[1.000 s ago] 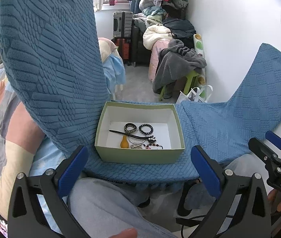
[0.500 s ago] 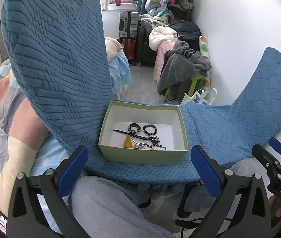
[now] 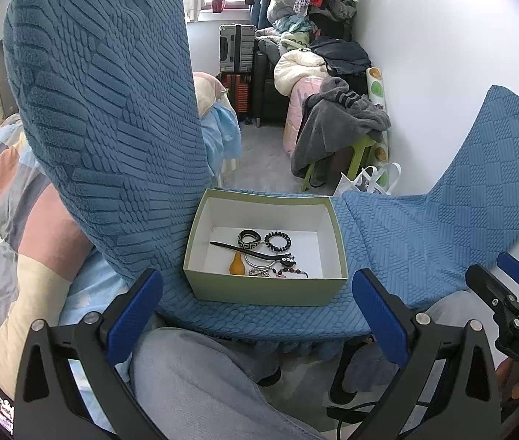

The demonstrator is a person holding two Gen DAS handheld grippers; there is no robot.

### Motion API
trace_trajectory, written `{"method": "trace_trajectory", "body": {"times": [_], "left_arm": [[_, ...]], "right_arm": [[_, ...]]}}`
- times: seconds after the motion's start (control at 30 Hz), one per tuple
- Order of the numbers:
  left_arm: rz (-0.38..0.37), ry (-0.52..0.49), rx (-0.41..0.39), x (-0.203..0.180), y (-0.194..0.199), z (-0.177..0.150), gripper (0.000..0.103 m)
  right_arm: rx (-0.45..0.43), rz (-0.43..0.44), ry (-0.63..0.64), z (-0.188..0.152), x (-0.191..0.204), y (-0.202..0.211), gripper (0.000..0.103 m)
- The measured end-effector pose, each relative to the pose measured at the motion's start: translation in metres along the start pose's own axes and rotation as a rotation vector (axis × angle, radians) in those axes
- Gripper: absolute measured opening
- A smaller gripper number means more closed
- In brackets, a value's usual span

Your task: Organize jewelry

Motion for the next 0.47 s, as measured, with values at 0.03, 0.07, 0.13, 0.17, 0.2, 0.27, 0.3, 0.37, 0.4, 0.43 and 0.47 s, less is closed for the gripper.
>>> {"method": "trace_trajectory", "body": {"times": [0.03,0.07,0.13,0.17,0.2,0.27,0.3,0.37,0.4,0.43,0.47], "left_arm": [[0.0,-0.002,-0.001,0.0,-0.0003,0.0004,0.103],[-0.002,-0.002,-0.001,-0.0001,0.0002,0.0005,0.103],[-0.002,-0.003,-0.002,0.0007,0.0,0.0007,0.103],[-0.001,-0.003,-0.003,0.0013,-0.0002,0.0016,0.103],[-0.001,0.0,-0.005,0.0016,0.0,0.0015,0.103],[-0.004,0.001,-0.006,0.0015,0.0002,0.0014,0.103],[-0.002,0.002,-0.005,0.0018,0.0002,0.0005,0.103],[0.0,0.002,-0.006,0.0028,-0.0006,0.0012,0.103],[-0.001,0.003,-0.006,0.0031,-0.0009,0.0016,0.103],[-0.002,0.004,-0.004,0.0027,-0.0009,0.0011,0.103],[-0.002,0.005,-0.002,0.0031,-0.0017,0.0013,0.103]], "right_arm": [[0.001,0.002,-0.001,-0.0004,-0.0002,0.0,0.099],[0.002,0.002,-0.002,-0.0002,-0.0008,0.0005,0.099],[0.003,0.001,-0.002,0.0003,-0.0026,0.0013,0.099],[0.002,0.002,-0.002,0.0002,-0.0026,0.0012,0.099],[0.003,0.003,-0.001,0.0002,-0.0027,0.0012,0.099],[0.003,0.0,-0.002,0.0002,-0.0025,0.0012,0.099],[0.003,-0.001,-0.003,0.0006,-0.003,0.0015,0.099],[0.004,-0.001,-0.003,0.0008,-0.0037,0.0016,0.099],[0.004,-0.003,-0.003,0.0011,-0.0046,0.0021,0.099],[0.004,-0.004,-0.002,0.0006,-0.0044,0.0018,0.099],[0.005,-0.004,-0.002,0.001,-0.0053,0.0016,0.099]]}}
Point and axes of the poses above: each gripper's, at about its wrist camera, not at the fingertips, and y roughly against the way its jaws point, x to its left, z to its top, the point moved 4 cm from there along -y, roughly the way its jaws point, and after that the axes turned 14 degrees about y, right-handed, at the moved point
